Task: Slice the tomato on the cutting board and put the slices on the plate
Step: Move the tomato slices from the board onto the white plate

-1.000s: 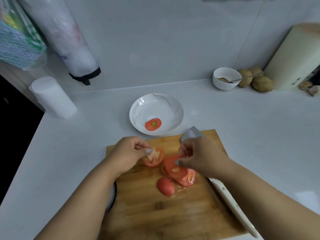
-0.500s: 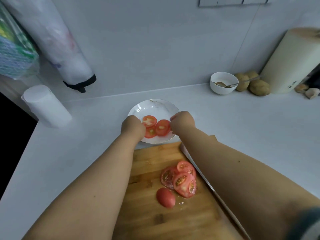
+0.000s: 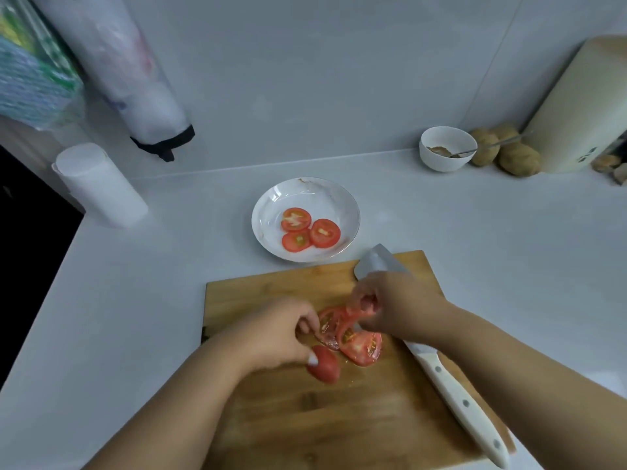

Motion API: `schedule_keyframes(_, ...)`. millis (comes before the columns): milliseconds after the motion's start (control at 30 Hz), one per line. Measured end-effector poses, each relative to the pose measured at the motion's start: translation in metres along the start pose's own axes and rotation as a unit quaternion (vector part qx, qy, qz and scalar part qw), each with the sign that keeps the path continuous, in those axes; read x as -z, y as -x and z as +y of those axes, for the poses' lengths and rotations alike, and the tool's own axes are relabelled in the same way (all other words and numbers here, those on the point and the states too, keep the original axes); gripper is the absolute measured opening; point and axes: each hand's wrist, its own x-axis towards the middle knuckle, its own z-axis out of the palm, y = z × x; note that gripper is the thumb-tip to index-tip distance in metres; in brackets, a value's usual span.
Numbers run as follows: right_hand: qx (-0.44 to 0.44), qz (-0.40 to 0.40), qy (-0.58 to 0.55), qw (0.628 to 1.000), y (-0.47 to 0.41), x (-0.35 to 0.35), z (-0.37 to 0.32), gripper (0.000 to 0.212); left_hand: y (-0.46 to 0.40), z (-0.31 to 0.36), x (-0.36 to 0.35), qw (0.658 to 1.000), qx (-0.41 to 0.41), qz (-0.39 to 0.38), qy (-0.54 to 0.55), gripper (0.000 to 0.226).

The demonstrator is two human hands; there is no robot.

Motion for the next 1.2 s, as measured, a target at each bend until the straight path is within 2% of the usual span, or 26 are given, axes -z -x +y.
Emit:
schedule_keyframes(100, 0.025, -0.002, 0.044, 0.999, 0.006, -0.017, 0.006, 0.033, 0.008, 0.001, -0.022, 0.997, -0.005, -0.002, -0.073, 0.052)
schedule_keyframes(167, 0.034, 0.010, 0.067, 0.997, 0.006, -0.023, 0.007, 0.037, 0.010, 0.000, -0.030, 0.996, -0.009, 0.020, -0.082, 0.049)
schedule_keyframes(233, 0.036, 0.009, 0.074, 0.997, 0.005, -0.025, 0.006, 0.032, 0.010, 0.000, -0.034, 0.996, -0.017, 0.038, -0.079, 0.040)
schedule_keyframes(300, 0.033, 0.003, 0.074, 0.997, 0.003, -0.025, 0.005, 0.019, 0.011, 0.000, -0.036, 0.995, -0.032, 0.046, -0.083, 0.034)
schedule_keyframes(467, 0.018, -0.033, 0.044, 0.998, 0.002, -0.023, 0.006, 0.025, 0.012, 0.000, -0.039, 0.992, -0.061, 0.052, -0.094, 0.042)
schedule_keyframes(667, 0.011, -0.046, -0.018, 0.999, 0.001, -0.014, 0.006, 0.012, 0.011, 0.002, -0.039, 0.987, -0.096, 0.086, -0.092, 0.032)
schedule_keyframes(800, -0.016, -0.042, -0.086, 0.995, -0.002, 0.002, 0.004, 0.010, 0.010, -0.001, -0.034, 0.991, -0.079, 0.105, -0.012, 0.020)
schedule_keyframes(900, -0.045, 0.000, -0.157, 0.987, -0.012, 0.016, 0.003, 0.013, 0.009, 0.000, -0.019, 0.984, -0.032, 0.139, 0.102, 0.012)
schedule_keyframes(967, -0.068, 0.055, -0.240, 0.967, -0.026, 0.024, 0.002, 0.010, 0.003, 0.004, -0.001, 0.967, 0.006, 0.202, 0.158, 0.011)
schedule_keyframes(1033, -0.089, 0.116, -0.304, 0.941, -0.044, 0.030, 0.001, 0.012, -0.011, 0.008, 0.019, 0.952, 0.030, 0.268, 0.147, 0.010)
schedule_keyframes(1100, -0.106, 0.166, -0.329, 0.923, -0.067, 0.033, -0.001, 0.011, -0.032, 0.008, 0.037, 0.942, 0.052, 0.301, 0.143, 0.014)
schedule_keyframes(1200, -0.131, 0.188, -0.345, 0.910, -0.102, 0.033, -0.005, 0.014, -0.067, 0.003, 0.051, 0.949, 0.091, 0.271, 0.131, 0.021)
